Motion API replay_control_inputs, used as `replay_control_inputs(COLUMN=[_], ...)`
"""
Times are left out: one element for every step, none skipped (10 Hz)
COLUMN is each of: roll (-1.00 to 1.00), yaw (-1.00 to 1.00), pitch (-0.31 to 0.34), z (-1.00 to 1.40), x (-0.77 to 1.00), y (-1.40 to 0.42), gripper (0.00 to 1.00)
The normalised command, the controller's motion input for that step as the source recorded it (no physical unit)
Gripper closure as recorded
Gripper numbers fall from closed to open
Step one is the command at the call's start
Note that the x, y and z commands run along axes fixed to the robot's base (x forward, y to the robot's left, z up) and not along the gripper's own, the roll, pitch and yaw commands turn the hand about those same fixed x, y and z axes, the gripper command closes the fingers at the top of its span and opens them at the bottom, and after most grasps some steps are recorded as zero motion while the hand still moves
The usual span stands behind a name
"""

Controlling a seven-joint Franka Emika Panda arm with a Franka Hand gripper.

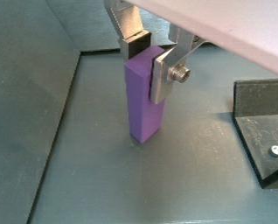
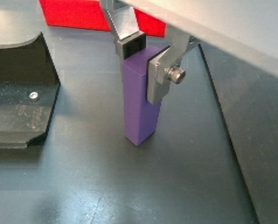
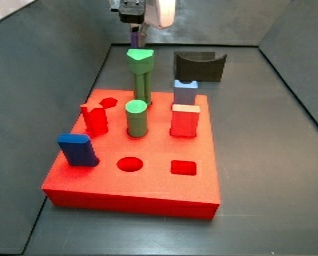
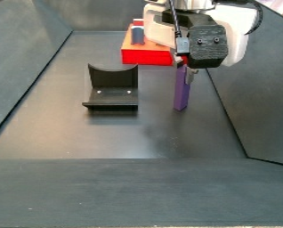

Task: Pick up the rectangle object. Move up. Move to above the board. Insert the rectangle object.
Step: Pick up the rectangle object, then move up.

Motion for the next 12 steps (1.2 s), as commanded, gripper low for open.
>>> replay_control_inputs(roll=[0.0, 0.0, 0.0, 0.0, 0.0, 0.0, 0.0, 0.0, 0.0, 0.0, 0.0, 0.01], yaw=[0.0, 0.0, 0.0, 0.0, 0.0, 0.0, 0.0, 0.0, 0.0, 0.0, -0.02, -0.02], pitch=[0.0, 0.0, 0.0, 0.0, 0.0, 0.0, 0.0, 0.0, 0.0, 0.0, 0.027, 0.047], z=[0.0, 0.0, 0.0, 0.0, 0.0, 0.0, 0.0, 0.0, 0.0, 0.83, 0.78, 0.67], x=[0.0, 0.0, 0.0, 0.0, 0.0, 0.0, 0.0, 0.0, 0.0, 0.0, -0.02, -0.03], y=[0.0, 0.0, 0.0, 0.0, 0.0, 0.0, 0.0, 0.0, 0.0, 0.0, -0.01, 0.0], gripper=[1.0, 1.0, 1.0, 1.0, 1.0, 1.0, 1.0, 1.0, 1.0, 1.0, 1.0, 1.0])
